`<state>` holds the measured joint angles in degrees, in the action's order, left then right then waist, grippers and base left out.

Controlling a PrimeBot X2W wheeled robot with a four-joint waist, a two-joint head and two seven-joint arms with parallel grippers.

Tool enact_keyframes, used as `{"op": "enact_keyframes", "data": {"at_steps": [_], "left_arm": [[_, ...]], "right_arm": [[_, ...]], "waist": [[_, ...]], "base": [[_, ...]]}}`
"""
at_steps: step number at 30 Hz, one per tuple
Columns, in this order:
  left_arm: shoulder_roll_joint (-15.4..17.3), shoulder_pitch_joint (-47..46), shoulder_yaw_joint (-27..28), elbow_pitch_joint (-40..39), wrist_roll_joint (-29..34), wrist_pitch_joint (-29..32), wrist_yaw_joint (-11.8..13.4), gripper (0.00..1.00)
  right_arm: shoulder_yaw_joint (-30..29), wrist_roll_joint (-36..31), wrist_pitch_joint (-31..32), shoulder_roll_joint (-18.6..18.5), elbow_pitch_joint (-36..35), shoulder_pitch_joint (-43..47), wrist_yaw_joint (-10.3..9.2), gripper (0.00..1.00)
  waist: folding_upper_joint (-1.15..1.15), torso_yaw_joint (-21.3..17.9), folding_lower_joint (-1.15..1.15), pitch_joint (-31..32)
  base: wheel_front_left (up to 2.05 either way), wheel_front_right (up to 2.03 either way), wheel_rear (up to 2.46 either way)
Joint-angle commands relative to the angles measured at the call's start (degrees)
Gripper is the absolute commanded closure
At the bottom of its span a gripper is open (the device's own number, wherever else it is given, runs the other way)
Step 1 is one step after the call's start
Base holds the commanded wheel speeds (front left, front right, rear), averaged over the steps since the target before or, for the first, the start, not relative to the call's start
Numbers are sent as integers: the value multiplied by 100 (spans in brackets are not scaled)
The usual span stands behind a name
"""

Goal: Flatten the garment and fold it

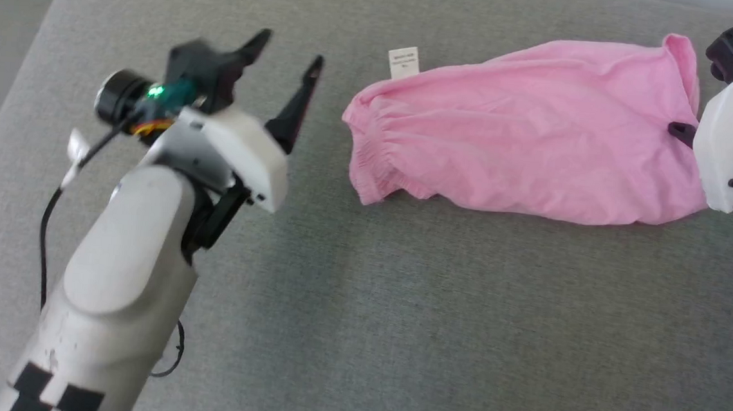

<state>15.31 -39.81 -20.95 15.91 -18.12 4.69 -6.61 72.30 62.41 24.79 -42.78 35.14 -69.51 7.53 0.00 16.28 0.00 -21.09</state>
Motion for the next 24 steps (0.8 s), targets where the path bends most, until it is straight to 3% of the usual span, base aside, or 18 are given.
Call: {"op": "enact_keyframes", "data": {"at_steps": [1, 12, 17, 24], "left_arm": [[18, -130, -107, 40, -125, 166, -44, 0], [751, -1251, -2085, 263, -2075, 2887, -86, 0], [850, -1450, -2805, 590, -2463, 3498, -87, 0], [773, -1558, -3532, 1214, -2721, 3705, -87, 0]], "right_arm": [[9, -17, -42, 20, -10, 85, -4, 100], [69, -149, -244, 194, 30, 11, -4, 100], [85, -203, -265, 287, 57, -43, -4, 100], [98, -293, -258, 429, 72, -95, -4, 100]], "waist": [[0, -116, 0, 96], [0, -406, 0, -27], [0, -501, 0, -84], [0, -622, 0, -159]], "base": [[0, 0, 0], [0, 0, 0], [0, 0, 0], [0, 0, 0]]}}
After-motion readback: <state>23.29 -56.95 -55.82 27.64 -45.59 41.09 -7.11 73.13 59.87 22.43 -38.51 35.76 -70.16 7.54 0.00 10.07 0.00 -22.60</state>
